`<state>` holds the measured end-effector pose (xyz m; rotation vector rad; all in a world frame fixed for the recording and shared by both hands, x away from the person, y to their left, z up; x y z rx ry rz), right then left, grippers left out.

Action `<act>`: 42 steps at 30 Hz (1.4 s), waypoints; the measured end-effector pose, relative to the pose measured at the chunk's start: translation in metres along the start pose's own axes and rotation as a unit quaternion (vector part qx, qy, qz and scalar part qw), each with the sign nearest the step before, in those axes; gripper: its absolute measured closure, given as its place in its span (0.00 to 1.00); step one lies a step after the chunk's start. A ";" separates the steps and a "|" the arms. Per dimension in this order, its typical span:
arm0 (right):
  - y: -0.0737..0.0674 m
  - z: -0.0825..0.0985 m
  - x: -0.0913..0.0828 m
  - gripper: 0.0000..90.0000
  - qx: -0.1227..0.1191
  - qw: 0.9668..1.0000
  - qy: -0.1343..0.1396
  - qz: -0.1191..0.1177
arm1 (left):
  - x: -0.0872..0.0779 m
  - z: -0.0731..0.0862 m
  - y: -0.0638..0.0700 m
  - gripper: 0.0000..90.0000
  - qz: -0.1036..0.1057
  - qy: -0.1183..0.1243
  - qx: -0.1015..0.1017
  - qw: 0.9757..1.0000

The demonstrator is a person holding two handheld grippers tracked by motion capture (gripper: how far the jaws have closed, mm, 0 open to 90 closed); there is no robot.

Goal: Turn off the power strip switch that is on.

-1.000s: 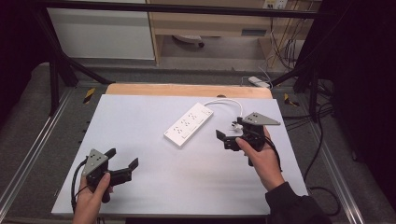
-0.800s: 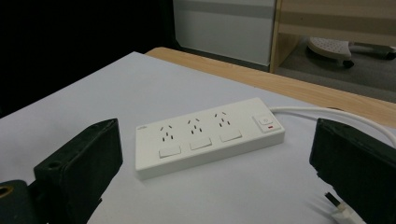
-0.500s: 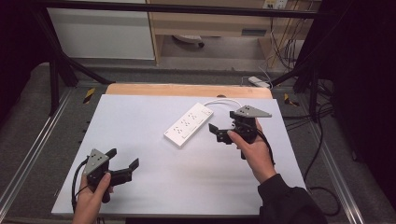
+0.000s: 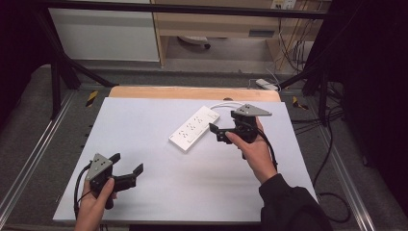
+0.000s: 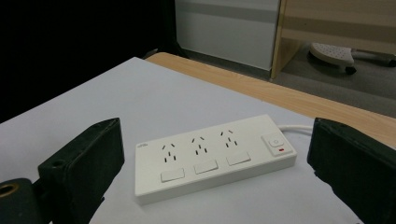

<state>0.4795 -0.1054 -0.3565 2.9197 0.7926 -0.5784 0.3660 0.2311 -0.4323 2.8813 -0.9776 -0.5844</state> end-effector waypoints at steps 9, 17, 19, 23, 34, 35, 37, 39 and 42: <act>-0.004 -0.002 0.009 0.07 -0.001 1.000 0.004 -0.001 | 0.000 0.000 -0.001 0.06 -0.003 -0.002 0.001 1.000; -0.011 -0.005 0.020 0.18 -0.007 1.000 0.006 -0.004 | 0.001 0.002 -0.002 0.06 -0.006 -0.010 0.005 1.000; -0.012 -0.006 0.023 0.23 -0.008 1.000 0.010 0.000 | 0.002 0.002 -0.002 0.06 -0.006 -0.010 0.004 1.000; -0.014 -0.007 0.029 0.35 -0.008 1.000 0.021 0.004 | 0.002 0.003 -0.001 0.06 -0.006 -0.014 0.005 1.000; -0.022 -0.005 0.043 0.66 -0.023 0.999 0.027 0.009 | 0.002 0.003 -0.001 0.06 -0.005 -0.016 0.005 1.000; -0.022 -0.005 0.043 0.66 -0.023 0.999 0.027 0.009 | 0.002 0.003 -0.001 0.06 -0.004 -0.015 0.005 1.000; -0.023 -0.004 0.044 0.70 -0.028 0.999 0.029 0.008 | 0.002 0.003 -0.001 0.06 -0.005 -0.015 0.005 1.000; -0.026 -0.003 0.047 0.76 -0.032 0.999 0.027 0.005 | 0.002 0.003 -0.001 0.06 -0.005 -0.015 0.006 1.000; -0.027 -0.001 0.049 0.81 -0.035 0.999 0.024 0.001 | 0.003 0.003 -0.001 0.06 -0.004 -0.015 0.005 1.000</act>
Point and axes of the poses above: each handheld gripper's, and its own axes: x roughly forward along the jaws, z roughly out of its underside, y roughly to its right, the point moved 6 cm from there along x, roughly forward along the jaws, and after that the axes turned 9 degrees about z, right-handed, at the moved point
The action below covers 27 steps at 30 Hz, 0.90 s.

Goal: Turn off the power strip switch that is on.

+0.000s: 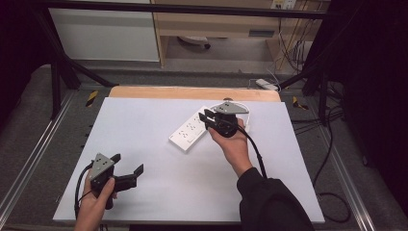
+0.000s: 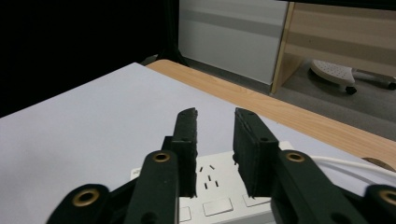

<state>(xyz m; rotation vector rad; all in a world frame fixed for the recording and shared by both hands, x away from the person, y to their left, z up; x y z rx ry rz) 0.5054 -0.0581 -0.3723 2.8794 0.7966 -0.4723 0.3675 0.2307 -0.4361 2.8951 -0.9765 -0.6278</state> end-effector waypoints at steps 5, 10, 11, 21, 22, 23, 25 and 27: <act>-0.006 0.006 0.006 0.91 0.003 1.000 -0.019 -0.017 | 0.000 0.000 0.000 0.06 0.001 -0.001 0.001 1.000; -0.008 0.011 0.011 0.96 0.001 0.999 -0.029 -0.021 | 0.000 0.000 0.000 0.06 0.001 0.000 -0.001 1.000; -0.008 0.013 0.014 0.97 0.004 0.999 -0.035 -0.023 | 0.000 0.000 0.000 0.06 0.001 0.000 0.000 1.000; -0.013 0.023 0.024 1.00 0.006 0.998 -0.055 -0.029 | 0.000 0.000 0.000 0.06 0.000 -0.002 0.002 1.000; -0.014 0.024 0.025 1.00 0.005 0.998 -0.057 -0.029 | 0.000 0.000 0.000 0.06 0.000 -0.003 0.003 1.000; -0.014 0.025 0.026 1.00 0.005 0.998 -0.058 -0.029 | 0.000 0.000 0.000 0.06 0.000 -0.003 0.003 1.000; -0.016 0.028 0.028 1.00 0.005 0.998 -0.063 -0.029 | 0.000 0.000 0.000 0.06 0.000 -0.003 0.003 1.000; -0.016 0.029 0.029 1.00 0.005 0.997 -0.064 -0.030 | 0.000 0.000 0.000 0.06 0.000 -0.001 0.003 1.000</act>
Point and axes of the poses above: each handheld gripper's, and its own axes: x roughly forward along the jaws, z roughly out of its underside, y roughly to its right, the point moved 6 cm from there along x, roughly forward along the jaws, and after that the axes turned 9 degrees about z, right-handed, at the moved point
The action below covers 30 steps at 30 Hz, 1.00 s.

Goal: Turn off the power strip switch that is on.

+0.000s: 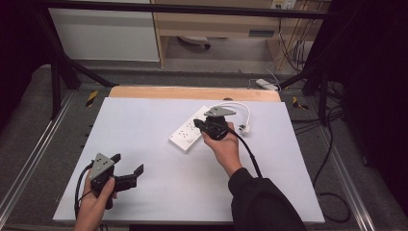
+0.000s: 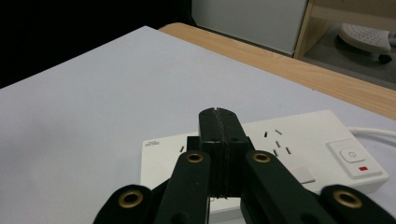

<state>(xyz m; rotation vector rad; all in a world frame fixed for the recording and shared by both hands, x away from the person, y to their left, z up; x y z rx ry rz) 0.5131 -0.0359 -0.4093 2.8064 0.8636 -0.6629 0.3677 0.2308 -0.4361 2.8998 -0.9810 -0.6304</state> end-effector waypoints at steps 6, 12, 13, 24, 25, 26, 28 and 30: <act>-0.001 0.004 0.004 1.00 -0.002 1.000 -0.009 0.001 | 0.000 0.000 0.000 0.06 -0.001 -0.002 0.001 1.000; -0.004 0.008 0.008 1.00 -0.002 1.000 -0.018 -0.003 | 0.000 0.000 0.000 0.06 -0.001 0.000 0.001 1.000; -0.004 0.008 0.008 1.00 -0.002 1.000 -0.018 -0.003 | 0.000 0.000 0.000 0.06 -0.001 0.000 0.002 1.000; -0.009 0.013 0.013 1.00 -0.006 1.000 -0.029 -0.008 | 0.000 0.000 0.000 0.06 -0.002 -0.002 0.002 1.000; -0.010 0.014 0.014 1.00 -0.005 0.999 -0.030 -0.008 | 0.000 0.000 0.000 0.06 -0.002 -0.002 0.002 1.000; -0.010 0.014 0.014 1.00 -0.008 0.999 -0.030 -0.009 | 0.000 0.001 0.000 0.06 -0.002 -0.003 0.003 1.000; -0.011 0.016 0.015 1.00 -0.006 0.999 -0.033 -0.010 | 0.000 0.001 0.000 0.06 -0.002 -0.004 0.003 1.000; -0.012 0.017 0.016 1.00 -0.007 0.999 -0.035 -0.012 | 0.000 0.001 0.000 0.06 -0.002 -0.003 0.003 1.000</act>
Point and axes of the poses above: each handheld gripper's, and its own axes: x roughly forward along the jaws, z roughly out of its underside, y roughly to its right, the point moved 6 cm from there along x, roughly forward along the jaws, and after that the axes turned 9 degrees about z, right-handed, at the moved point
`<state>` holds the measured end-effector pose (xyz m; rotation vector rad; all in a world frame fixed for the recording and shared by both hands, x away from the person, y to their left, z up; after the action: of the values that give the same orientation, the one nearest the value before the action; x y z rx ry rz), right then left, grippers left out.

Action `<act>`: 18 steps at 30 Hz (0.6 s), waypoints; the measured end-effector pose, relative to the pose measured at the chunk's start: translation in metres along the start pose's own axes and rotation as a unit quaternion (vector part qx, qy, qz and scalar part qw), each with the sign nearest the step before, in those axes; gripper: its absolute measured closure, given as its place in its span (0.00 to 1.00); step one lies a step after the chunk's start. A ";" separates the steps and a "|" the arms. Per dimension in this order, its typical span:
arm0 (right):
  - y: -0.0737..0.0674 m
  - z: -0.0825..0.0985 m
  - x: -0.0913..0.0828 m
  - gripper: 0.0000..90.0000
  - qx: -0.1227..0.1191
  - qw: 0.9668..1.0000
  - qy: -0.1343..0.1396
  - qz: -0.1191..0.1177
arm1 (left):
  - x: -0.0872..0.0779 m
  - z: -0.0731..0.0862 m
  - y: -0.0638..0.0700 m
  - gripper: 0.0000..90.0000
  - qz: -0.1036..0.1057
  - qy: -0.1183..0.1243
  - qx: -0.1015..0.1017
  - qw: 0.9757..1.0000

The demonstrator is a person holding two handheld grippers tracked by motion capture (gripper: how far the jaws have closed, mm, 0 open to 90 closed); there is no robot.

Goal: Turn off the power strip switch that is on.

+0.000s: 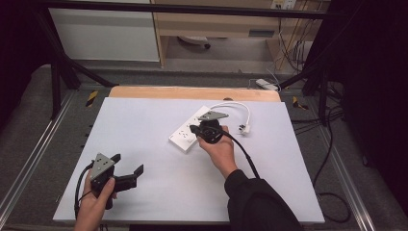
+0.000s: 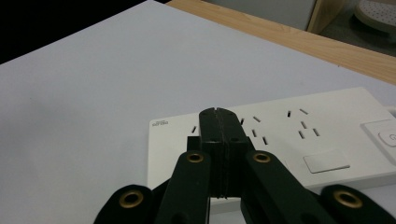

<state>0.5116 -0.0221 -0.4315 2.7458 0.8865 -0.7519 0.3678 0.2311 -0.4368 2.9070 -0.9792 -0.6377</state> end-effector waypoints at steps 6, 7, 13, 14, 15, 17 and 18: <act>-0.003 0.003 0.003 1.00 -0.002 1.000 -0.007 -0.004 | 0.000 0.000 0.000 0.06 0.000 -0.001 0.001 1.000; -0.004 0.004 0.003 1.00 -0.001 1.000 -0.008 -0.004 | 0.000 0.000 0.000 0.06 0.000 -0.001 0.001 1.000; -0.008 0.007 0.006 1.00 -0.004 1.000 -0.011 -0.008 | 0.001 0.001 0.000 0.06 0.001 -0.004 0.001 1.000; -0.008 0.007 0.006 1.00 -0.004 1.000 -0.011 -0.008 | 0.001 0.001 0.000 0.06 0.001 -0.004 0.001 1.000; -0.009 0.007 0.007 1.00 -0.004 1.000 -0.011 -0.009 | 0.001 0.001 0.000 0.06 0.001 -0.005 0.002 1.000; -0.010 0.008 0.007 1.00 -0.002 1.000 -0.014 -0.009 | 0.001 0.001 0.000 0.06 0.001 -0.007 0.002 1.000; -0.010 0.008 0.007 1.00 -0.003 1.000 -0.014 -0.009 | 0.001 0.001 0.000 0.06 0.000 -0.007 0.002 1.000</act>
<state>0.5076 -0.0128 -0.4422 2.7191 0.9086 -0.7866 0.3678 0.2307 -0.4385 2.9101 -0.9841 -0.6580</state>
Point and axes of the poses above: each handheld gripper's, and its own axes: x roughly forward along the jaws, z roughly out of its underside, y roughly to its right, the point moved 6 cm from there along x, roughly forward along the jaws, and after that the axes turned 9 degrees about z, right-handed, at the moved point
